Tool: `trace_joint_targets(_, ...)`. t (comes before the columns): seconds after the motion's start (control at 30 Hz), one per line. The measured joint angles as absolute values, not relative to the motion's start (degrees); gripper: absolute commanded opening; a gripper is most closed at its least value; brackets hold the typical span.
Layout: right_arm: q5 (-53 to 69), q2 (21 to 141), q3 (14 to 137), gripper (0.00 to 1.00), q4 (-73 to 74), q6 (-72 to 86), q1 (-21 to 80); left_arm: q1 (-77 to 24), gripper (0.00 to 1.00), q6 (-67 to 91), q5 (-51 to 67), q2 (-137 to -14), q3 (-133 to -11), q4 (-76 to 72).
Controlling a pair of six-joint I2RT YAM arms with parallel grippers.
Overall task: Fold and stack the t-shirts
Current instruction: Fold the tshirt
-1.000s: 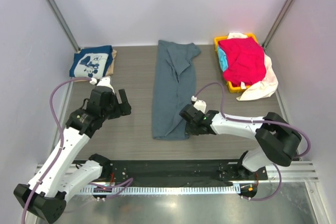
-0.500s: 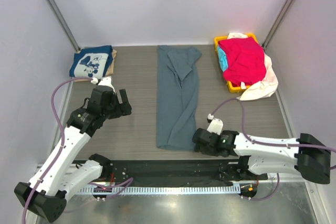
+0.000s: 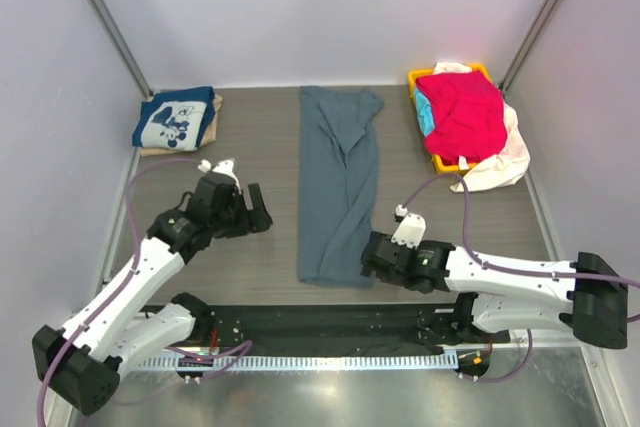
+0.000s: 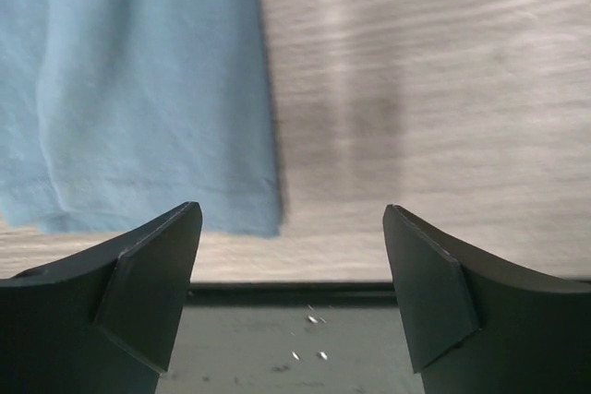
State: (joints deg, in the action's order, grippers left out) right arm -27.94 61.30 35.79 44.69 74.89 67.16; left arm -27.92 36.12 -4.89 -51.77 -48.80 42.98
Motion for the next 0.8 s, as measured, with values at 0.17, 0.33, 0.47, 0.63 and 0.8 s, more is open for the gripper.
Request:
trace_joint_targets(0.17,-25.9,64.7,34.0,0.73,36.3,71.3,63.2,-33.5,0.84,42.4,0.3,-53.7,-36.7,36.4)
trace_joint_targets(0.33,-22.5,67.3,30.1,0.63,28.4,69.4,61.6,-39.2,0.84,48.0,4.0,-56.0,-27.8,28.8)
trace_joint_targets(0.47,-20.8,67.4,28.9,0.58,23.2,68.8,61.0,-42.0,0.82,51.0,4.8,-58.1,-25.5,22.7)
trace_joint_targets(0.63,-19.7,67.4,27.4,0.45,18.6,68.9,60.9,-45.1,0.75,53.6,4.3,-60.6,-24.8,16.4)
trace_joint_targets(0.8,-18.9,67.4,25.6,0.34,15.0,69.3,60.8,-47.9,0.63,55.7,4.1,-64.9,-24.5,10.7)
